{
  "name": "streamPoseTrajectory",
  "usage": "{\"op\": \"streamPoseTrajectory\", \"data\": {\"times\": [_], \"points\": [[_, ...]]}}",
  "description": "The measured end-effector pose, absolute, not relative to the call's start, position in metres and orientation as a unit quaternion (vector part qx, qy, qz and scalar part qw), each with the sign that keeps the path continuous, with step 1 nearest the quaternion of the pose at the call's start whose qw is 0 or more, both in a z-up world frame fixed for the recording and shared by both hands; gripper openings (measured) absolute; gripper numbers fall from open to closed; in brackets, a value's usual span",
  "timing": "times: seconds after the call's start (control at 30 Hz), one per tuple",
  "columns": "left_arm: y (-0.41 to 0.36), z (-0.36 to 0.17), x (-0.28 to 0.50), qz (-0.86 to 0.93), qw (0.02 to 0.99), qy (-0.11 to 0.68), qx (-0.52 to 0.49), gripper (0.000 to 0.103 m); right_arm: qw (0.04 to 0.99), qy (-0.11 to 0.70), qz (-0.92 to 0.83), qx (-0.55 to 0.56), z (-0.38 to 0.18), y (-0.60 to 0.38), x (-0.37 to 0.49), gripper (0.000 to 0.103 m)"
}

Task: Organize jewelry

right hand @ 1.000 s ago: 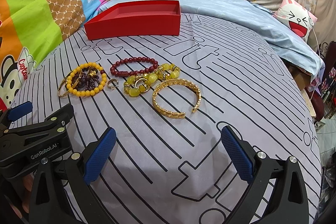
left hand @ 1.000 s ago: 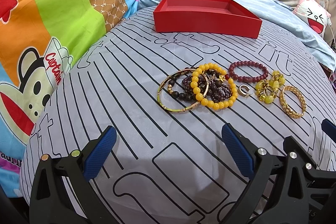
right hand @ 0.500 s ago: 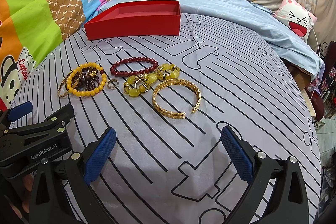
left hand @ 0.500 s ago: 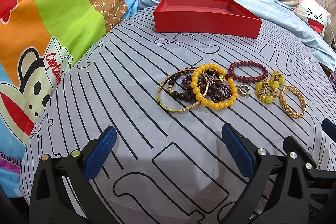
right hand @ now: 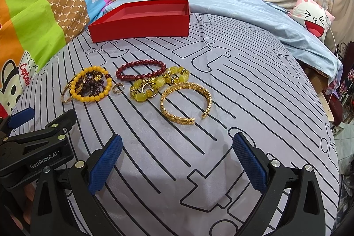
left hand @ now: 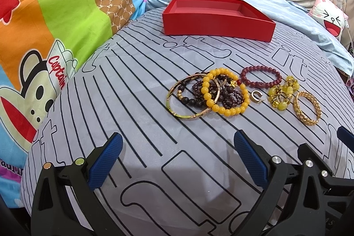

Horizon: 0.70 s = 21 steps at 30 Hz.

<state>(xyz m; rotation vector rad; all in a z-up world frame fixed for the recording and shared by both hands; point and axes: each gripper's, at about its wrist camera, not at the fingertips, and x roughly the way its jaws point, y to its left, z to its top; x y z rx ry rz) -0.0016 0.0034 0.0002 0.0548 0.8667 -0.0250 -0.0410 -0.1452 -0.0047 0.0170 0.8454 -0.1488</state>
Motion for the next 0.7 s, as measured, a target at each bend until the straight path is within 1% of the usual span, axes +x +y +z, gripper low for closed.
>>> {"op": "streamPoseTrajectory", "data": {"times": [0.3,0.43,0.53,0.63,0.67,0.7], "points": [[0.026,0.014,0.009,-0.022,0.906,0.423,-0.015,0.096,0.907,0.412,-0.078,0.028,0.005,-0.159,-0.037,0.096],[0.026,0.021,0.015,-0.026,0.908,0.418,-0.016,0.095,0.906,0.415,-0.078,0.034,0.006,-0.163,-0.033,0.096],[0.022,0.024,0.02,-0.039,0.907,0.419,-0.017,0.092,0.906,0.416,-0.077,0.036,0.006,-0.165,-0.029,0.096],[0.015,0.022,0.029,-0.052,0.902,0.427,-0.013,0.084,0.905,0.416,-0.074,0.037,0.007,-0.166,-0.026,0.097],[0.013,0.02,0.032,-0.06,0.9,0.431,-0.014,0.077,0.905,0.416,-0.074,0.036,0.007,-0.166,-0.025,0.097],[0.011,0.019,0.035,-0.064,0.898,0.436,-0.015,0.066,0.905,0.417,-0.074,0.036,0.007,-0.166,-0.024,0.097]]}}
